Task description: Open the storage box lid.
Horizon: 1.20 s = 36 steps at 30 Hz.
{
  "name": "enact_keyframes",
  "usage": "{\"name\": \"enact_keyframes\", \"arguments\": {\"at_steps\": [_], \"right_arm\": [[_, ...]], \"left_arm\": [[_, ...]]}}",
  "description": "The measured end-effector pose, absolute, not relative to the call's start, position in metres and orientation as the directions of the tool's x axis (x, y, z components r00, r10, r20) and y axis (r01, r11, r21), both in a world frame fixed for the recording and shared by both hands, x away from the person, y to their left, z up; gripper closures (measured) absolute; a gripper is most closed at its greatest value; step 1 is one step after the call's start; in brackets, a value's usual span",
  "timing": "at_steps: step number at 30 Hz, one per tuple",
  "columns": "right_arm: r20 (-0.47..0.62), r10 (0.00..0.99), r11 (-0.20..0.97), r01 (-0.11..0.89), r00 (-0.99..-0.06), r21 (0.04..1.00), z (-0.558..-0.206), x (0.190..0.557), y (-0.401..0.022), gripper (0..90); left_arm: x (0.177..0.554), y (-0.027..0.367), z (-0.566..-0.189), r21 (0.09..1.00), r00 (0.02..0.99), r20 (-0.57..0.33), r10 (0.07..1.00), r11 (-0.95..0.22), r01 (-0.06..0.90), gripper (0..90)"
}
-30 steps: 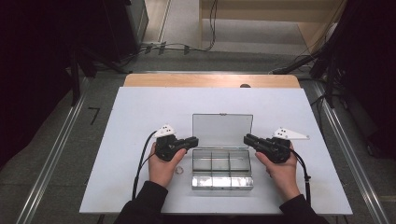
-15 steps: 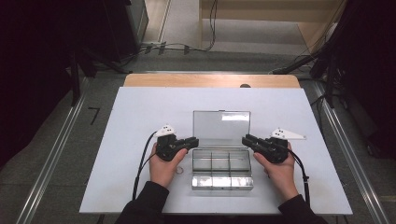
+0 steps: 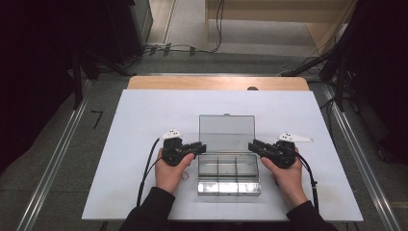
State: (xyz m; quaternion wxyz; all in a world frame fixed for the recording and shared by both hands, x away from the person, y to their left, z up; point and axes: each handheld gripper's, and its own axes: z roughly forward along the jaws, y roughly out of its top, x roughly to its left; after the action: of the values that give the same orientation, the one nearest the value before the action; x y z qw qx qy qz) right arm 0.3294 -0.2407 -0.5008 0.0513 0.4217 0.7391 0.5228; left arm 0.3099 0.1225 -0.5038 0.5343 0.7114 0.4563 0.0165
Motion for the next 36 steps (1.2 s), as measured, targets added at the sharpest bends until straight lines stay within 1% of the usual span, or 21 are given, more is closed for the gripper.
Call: {"name": "enact_keyframes", "arguments": {"at_steps": [5, 9, 16, 19, 25, 29, 32, 36], "right_arm": [[0.382, 0.672, 0.097, 0.588, -0.634, 0.803, -0.5021, 0.3302, -0.2406, 59.8], [0.390, 0.670, 0.098, 0.596, -0.631, 0.797, -0.5031, 0.3308, -0.2402, 57.7], [0.415, 0.662, 0.098, 0.621, -0.624, 0.778, -0.5050, 0.3323, -0.2396, 53.8], [0.428, 0.659, 0.095, 0.633, -0.619, 0.769, -0.5059, 0.3331, -0.2395, 52.2], [0.448, 0.655, 0.088, 0.650, -0.609, 0.755, -0.5067, 0.3340, -0.2399, 51.5], [0.458, 0.662, 0.079, 0.663, -0.593, 0.745, -0.5075, 0.3351, -0.2404, 47.4], [0.450, 0.668, 0.088, 0.664, -0.592, 0.742, -0.5070, 0.3351, -0.2420, 49.1], [0.453, 0.667, 0.086, 0.665, -0.592, 0.742, -0.5074, 0.3352, -0.2419, 48.8]], "left_arm": [[0.3105, 0.1225, -0.5044, 0.771, 0.579, -0.473, 0.664, -0.007, 0.637, 61.9], [0.3111, 0.1227, -0.5049, 0.764, 0.576, -0.487, 0.656, 0.000, 0.646, 57.5], [0.3121, 0.1234, -0.5060, 0.752, 0.564, -0.502, 0.655, 0.008, 0.659, 55.2], [0.3122, 0.1234, -0.5067, 0.748, 0.556, -0.507, 0.659, 0.014, 0.664, 52.7], [0.3125, 0.1236, -0.5070, 0.749, 0.555, -0.502, 0.664, 0.013, 0.663, 50.7], [0.3127, 0.1233, -0.5076, 0.743, 0.548, -0.506, 0.665, 0.013, 0.670, 47.7], [0.3131, 0.1233, -0.5083, 0.740, 0.546, -0.509, 0.665, 0.015, 0.672, 46.6], [0.3130, 0.1234, -0.5085, 0.740, 0.544, -0.508, 0.668, 0.015, 0.672, 45.3]]}}
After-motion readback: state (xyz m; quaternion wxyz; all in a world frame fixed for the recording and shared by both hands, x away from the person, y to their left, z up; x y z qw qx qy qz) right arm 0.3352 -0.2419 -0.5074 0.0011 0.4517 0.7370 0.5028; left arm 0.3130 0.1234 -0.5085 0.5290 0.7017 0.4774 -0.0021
